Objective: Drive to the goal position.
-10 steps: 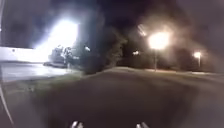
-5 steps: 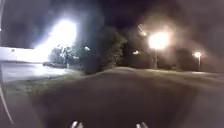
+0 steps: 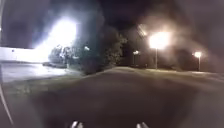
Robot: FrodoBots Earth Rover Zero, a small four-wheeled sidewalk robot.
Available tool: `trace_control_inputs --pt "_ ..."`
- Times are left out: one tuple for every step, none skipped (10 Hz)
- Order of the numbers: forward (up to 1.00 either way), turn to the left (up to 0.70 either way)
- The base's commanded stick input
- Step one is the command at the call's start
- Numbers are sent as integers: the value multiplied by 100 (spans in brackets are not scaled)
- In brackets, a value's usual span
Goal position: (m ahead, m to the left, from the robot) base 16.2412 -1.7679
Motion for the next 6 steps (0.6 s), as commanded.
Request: trace_control_inputs --pt "50 0" --pt "50 0" --pt "50 0" --pt "50 0" --pt "50 0" --pt "50 0"
